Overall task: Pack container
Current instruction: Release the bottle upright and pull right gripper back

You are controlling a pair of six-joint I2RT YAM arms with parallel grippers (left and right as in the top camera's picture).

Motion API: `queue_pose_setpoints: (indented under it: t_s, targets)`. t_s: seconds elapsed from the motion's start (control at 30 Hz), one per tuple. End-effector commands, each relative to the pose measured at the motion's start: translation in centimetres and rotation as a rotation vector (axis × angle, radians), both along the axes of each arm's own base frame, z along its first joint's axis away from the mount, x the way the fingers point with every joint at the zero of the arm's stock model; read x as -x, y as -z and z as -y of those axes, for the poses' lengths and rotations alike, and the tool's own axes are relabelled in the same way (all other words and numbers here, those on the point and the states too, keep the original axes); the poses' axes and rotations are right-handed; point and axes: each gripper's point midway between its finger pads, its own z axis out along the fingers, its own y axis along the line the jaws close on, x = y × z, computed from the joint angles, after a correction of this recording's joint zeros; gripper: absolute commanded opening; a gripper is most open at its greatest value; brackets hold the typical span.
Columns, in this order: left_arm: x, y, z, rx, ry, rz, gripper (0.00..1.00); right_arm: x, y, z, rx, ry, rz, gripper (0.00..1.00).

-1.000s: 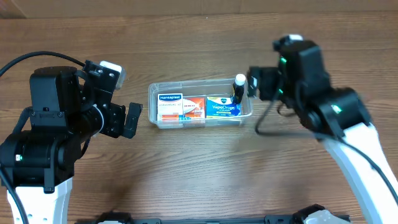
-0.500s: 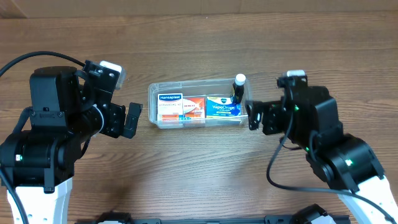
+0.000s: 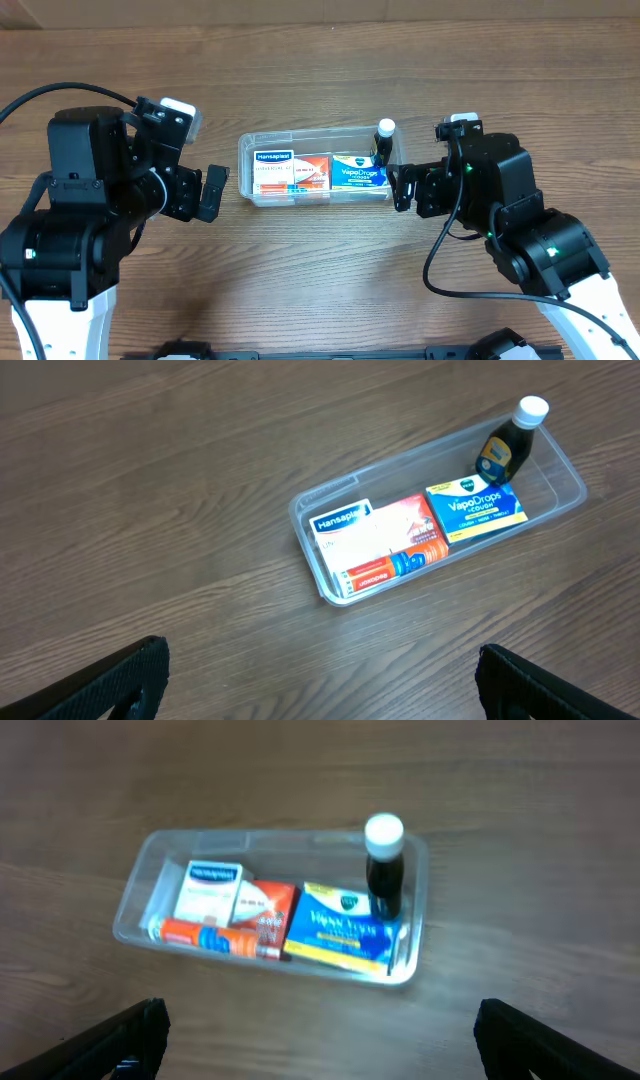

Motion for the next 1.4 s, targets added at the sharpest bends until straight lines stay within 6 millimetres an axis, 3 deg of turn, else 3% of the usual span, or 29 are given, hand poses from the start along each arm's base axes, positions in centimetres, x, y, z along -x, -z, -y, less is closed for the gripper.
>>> queue_pose_setpoints:
  t_s: [0.0, 0.13, 0.3, 0.5, 0.67, 0.87, 1.37]
  targets:
    - [0.0, -0.3, 0.1, -0.001, 0.013, 0.013, 1.00, 1.0, 1.0, 0.4, 0.028, 0.001, -0.050, 1.00]
    - [0.0, -0.3, 0.1, -0.001, 0.013, 0.013, 1.00, 1.1, 1.3, 1.2, -0.004, 0.030, 0.081, 1.00]
    - [0.0, -0.3, 0.1, -0.001, 0.013, 0.013, 1.00, 2.5, 5.4, 3.3, -0.131, 0.101, 0.440, 1.00]
    - [0.0, -0.3, 0.1, -0.001, 0.013, 0.012, 1.00, 4.6, 6.4, 4.5, -0.207, 0.116, 0.605, 1.00]
    - [0.0, -0.3, 0.1, -0.001, 0.013, 0.012, 1.00, 5.2, 6.9, 4.8, -0.136, 0.071, 0.703, 1.00]
    - [0.0, -0.3, 0.1, -0.001, 0.013, 0.013, 1.00, 5.1, 8.6, 4.7, -0.118, 0.065, 0.688, 1.00]
    - [0.0, -0.3, 0.1, -0.001, 0.013, 0.013, 1.00, 5.1, 8.6, 4.7, -0.117, 0.065, 0.688, 1.00]
